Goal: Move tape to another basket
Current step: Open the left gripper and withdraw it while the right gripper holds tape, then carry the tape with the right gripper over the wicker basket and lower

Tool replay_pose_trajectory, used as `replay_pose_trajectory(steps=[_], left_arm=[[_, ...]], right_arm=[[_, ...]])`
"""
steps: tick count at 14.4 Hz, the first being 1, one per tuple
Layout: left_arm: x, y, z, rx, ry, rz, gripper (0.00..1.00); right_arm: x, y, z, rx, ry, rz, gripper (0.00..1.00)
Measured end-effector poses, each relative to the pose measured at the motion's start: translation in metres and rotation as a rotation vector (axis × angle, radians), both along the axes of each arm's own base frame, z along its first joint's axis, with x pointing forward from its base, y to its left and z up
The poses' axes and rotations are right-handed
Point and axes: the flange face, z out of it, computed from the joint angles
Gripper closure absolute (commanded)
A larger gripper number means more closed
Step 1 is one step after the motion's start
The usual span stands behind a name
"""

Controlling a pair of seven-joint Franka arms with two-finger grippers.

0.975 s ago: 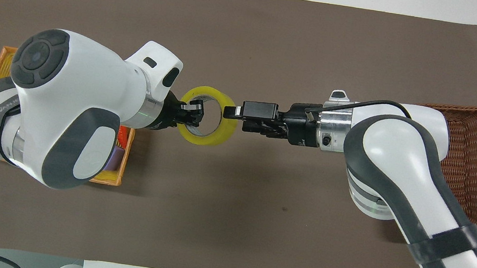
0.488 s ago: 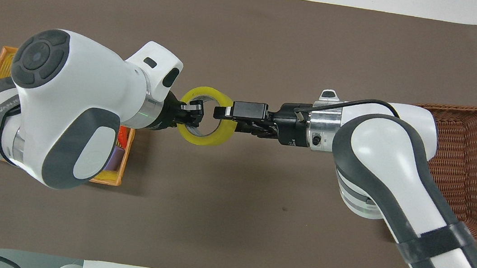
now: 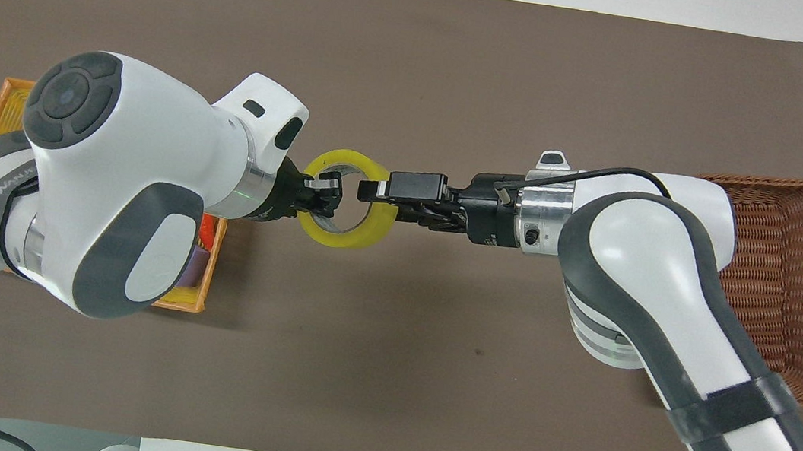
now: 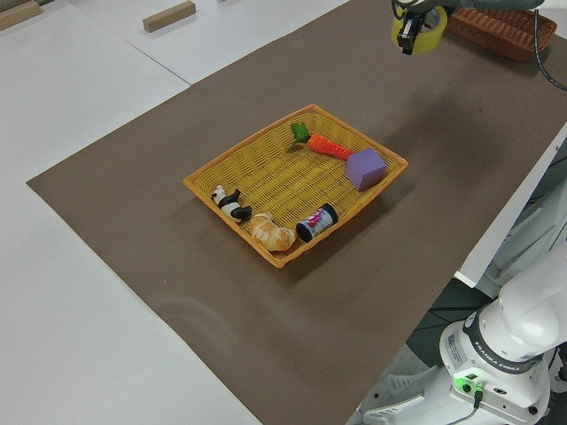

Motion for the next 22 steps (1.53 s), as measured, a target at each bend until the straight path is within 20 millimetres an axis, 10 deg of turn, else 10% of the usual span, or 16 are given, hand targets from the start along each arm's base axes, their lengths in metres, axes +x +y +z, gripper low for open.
replay_pose_trajectory(steps=[4, 7, 9, 11, 16, 19, 22], left_arm=[[0.001, 0.004, 0.001, 0.003, 0.002, 0.005, 1.00], [0.001, 0.004, 0.001, 0.005, 0.005, 0.004, 0.99], [0.001, 0.004, 0.001, 0.005, 0.005, 0.004, 0.73], [0.001, 0.004, 0.001, 0.005, 0.004, 0.003, 0.04], [-0.006, 0.011, 0.043, 0.015, 0.046, -0.030, 0.00], [0.004, 0.071, 0.102, 0.037, 0.064, 0.018, 0.00], [0.029, 0.150, 0.110, 0.132, 0.034, 0.030, 0.00]], right_arm=[[0.001, -0.001, -0.006, -0.010, -0.004, 0.000, 0.99], [0.000, 0.000, -0.006, -0.010, -0.015, 0.007, 1.00], [0.000, 0.000, -0.006, -0.010, -0.017, 0.008, 1.00], [0.000, 0.001, -0.006, -0.010, -0.018, 0.010, 1.00], [-0.003, 0.007, -0.006, -0.009, -0.019, 0.020, 1.00], [-0.003, 0.007, -0.006, -0.009, -0.019, 0.020, 1.00], [-0.003, 0.007, -0.006, -0.009, -0.019, 0.020, 1.00]])
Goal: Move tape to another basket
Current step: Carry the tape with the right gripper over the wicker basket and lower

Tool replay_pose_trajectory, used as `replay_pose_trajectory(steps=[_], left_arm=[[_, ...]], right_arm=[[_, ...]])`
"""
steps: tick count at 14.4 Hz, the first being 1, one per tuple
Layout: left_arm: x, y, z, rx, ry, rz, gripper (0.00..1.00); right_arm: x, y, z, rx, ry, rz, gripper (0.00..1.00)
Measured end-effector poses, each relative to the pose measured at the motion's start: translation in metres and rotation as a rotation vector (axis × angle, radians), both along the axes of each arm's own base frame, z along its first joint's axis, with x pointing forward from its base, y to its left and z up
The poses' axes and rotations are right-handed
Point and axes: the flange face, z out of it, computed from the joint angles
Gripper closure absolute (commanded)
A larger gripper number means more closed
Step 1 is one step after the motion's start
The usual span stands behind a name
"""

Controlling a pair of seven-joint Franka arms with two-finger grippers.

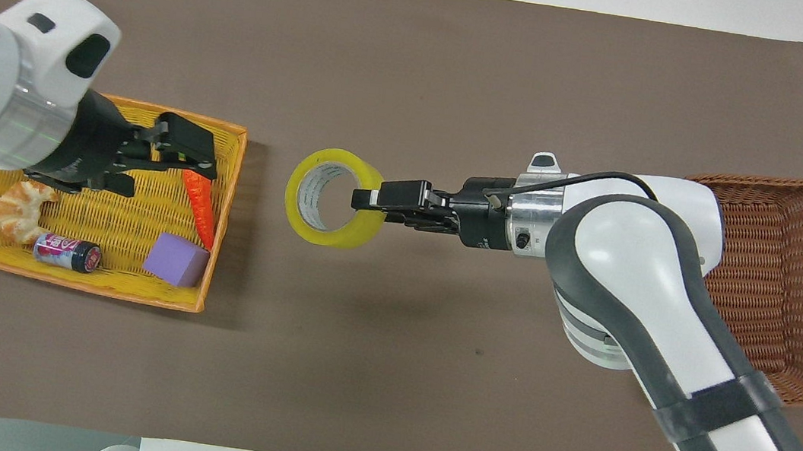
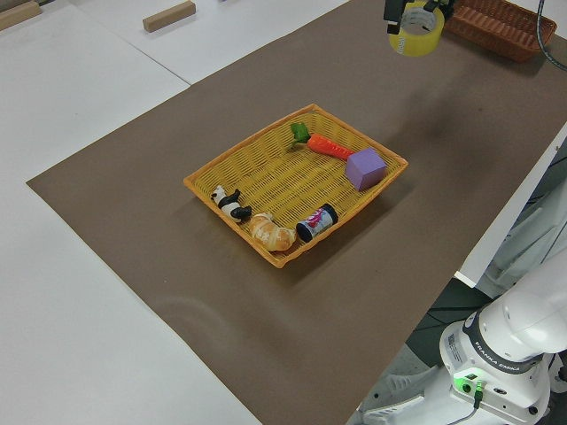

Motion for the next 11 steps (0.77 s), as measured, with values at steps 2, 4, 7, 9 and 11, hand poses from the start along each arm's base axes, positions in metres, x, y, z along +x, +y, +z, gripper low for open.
replay_pose_trajectory(steps=[2, 4, 7, 9, 11], left_arm=[[0.016, 0.057, -0.007, 0.050, -0.002, -0.038, 0.00], [0.030, 0.124, -0.011, 0.074, -0.021, -0.079, 0.00], [0.034, 0.208, -0.011, 0.078, -0.038, -0.083, 0.00], [0.032, 0.235, -0.011, 0.079, -0.040, -0.051, 0.00], [0.032, 0.238, -0.011, 0.080, -0.040, -0.045, 0.00]], right_arm=[[0.000, 0.000, 0.000, 0.000, 0.000, 0.000, 1.00], [0.000, 0.000, 0.000, 0.000, 0.000, -0.001, 1.00], [0.002, -0.003, 0.000, -0.001, 0.000, -0.006, 1.00], [0.006, -0.015, -0.001, -0.019, -0.005, 0.005, 1.00], [0.015, -0.045, -0.003, -0.043, -0.003, 0.034, 1.00]])
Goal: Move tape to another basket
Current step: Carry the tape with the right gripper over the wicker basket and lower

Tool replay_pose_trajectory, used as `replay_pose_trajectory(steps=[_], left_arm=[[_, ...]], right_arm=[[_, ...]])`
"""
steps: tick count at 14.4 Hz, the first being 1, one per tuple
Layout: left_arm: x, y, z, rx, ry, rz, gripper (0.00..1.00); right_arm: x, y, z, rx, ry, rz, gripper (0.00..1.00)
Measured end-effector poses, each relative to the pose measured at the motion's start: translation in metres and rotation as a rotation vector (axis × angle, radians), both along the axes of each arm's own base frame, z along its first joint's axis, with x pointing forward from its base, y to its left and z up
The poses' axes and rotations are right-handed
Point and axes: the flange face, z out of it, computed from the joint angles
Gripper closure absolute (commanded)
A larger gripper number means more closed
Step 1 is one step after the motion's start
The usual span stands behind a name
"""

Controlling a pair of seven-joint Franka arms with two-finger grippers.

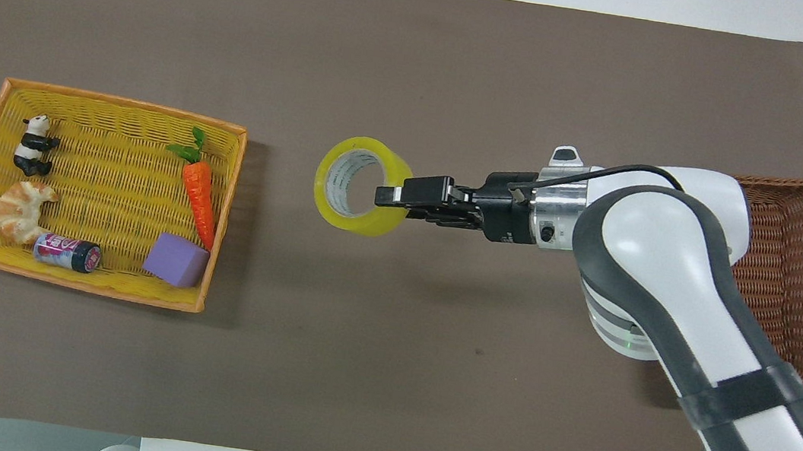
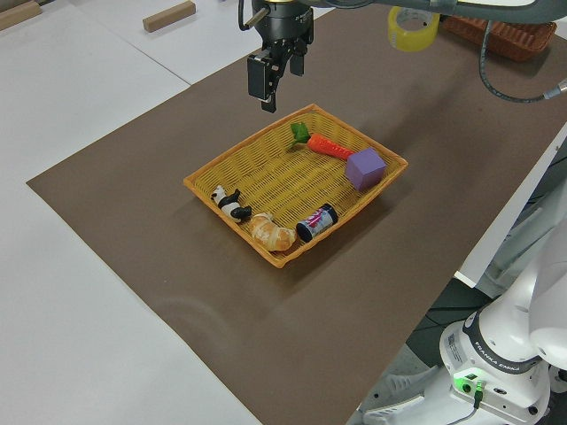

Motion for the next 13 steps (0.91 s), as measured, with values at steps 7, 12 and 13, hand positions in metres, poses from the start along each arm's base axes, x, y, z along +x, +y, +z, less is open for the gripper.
replay_pose_trajectory(steps=[7, 12, 13], left_arm=[[0.002, -0.005, 0.001, 0.004, -0.010, -0.009, 0.00], [0.007, -0.005, 0.004, 0.009, -0.053, -0.006, 0.00], [0.007, -0.005, 0.004, 0.010, -0.055, -0.006, 0.00]], right_arm=[[0.017, -0.184, -0.010, -0.060, 0.014, 0.043, 1.00], [-0.011, -0.338, 0.004, -0.130, 0.054, 0.037, 1.00], [-0.020, -0.367, 0.008, -0.162, 0.043, 0.043, 1.00]])
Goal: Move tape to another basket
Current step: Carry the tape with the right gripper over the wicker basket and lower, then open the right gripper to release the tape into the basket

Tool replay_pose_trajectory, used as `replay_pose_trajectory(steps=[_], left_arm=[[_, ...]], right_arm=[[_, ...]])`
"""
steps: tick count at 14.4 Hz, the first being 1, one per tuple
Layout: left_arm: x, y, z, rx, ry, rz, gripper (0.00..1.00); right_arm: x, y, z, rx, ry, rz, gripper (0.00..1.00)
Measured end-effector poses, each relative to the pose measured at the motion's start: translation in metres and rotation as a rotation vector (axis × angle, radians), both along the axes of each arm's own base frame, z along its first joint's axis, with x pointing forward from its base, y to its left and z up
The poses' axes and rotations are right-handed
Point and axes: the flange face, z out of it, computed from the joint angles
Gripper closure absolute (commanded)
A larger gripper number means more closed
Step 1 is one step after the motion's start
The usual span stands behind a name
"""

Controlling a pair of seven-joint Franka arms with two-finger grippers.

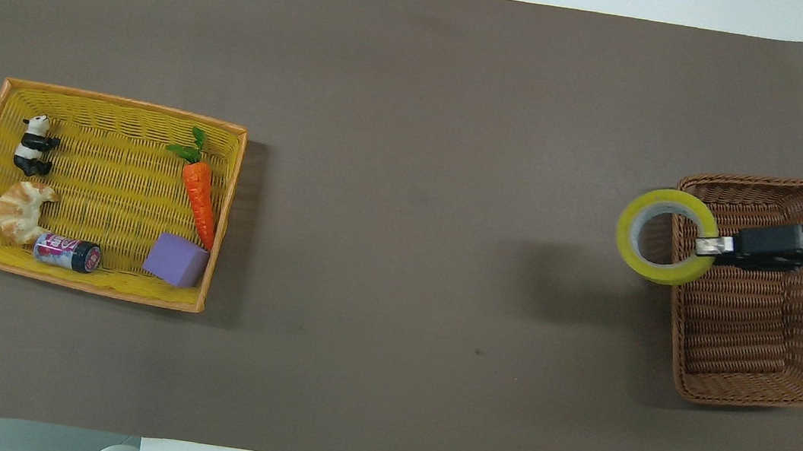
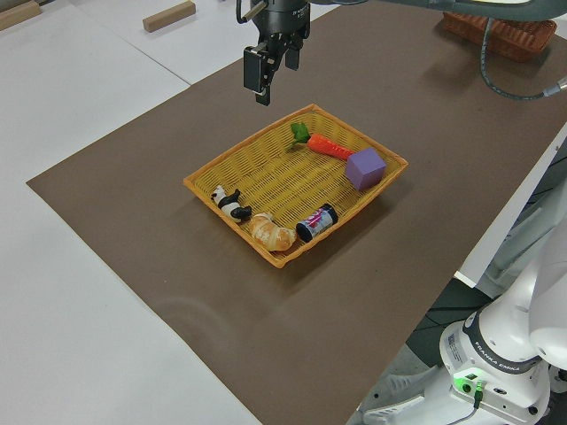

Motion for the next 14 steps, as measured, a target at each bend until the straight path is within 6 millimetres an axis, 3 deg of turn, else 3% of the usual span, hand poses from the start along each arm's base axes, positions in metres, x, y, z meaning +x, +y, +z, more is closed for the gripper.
replay_pose_trajectory(steps=[3, 7, 10, 14], left_arm=[[0.003, 0.005, 0.002, 0.052, -0.021, -0.006, 0.00], [0.005, -0.002, 0.001, 0.103, -0.023, -0.077, 0.00], [0.004, -0.007, 0.009, 0.113, 0.013, -0.109, 0.00], [0.009, -0.028, 0.022, 0.103, 0.051, -0.195, 0.00]], right_arm=[[-0.026, -0.067, 0.003, -0.072, -0.011, 0.002, 1.00], [-0.034, -0.118, -0.022, -0.102, -0.004, 0.030, 1.00], [-0.034, -0.135, -0.050, -0.092, -0.007, 0.077, 1.00], [-0.034, -0.142, -0.079, -0.097, -0.011, 0.140, 1.00]])
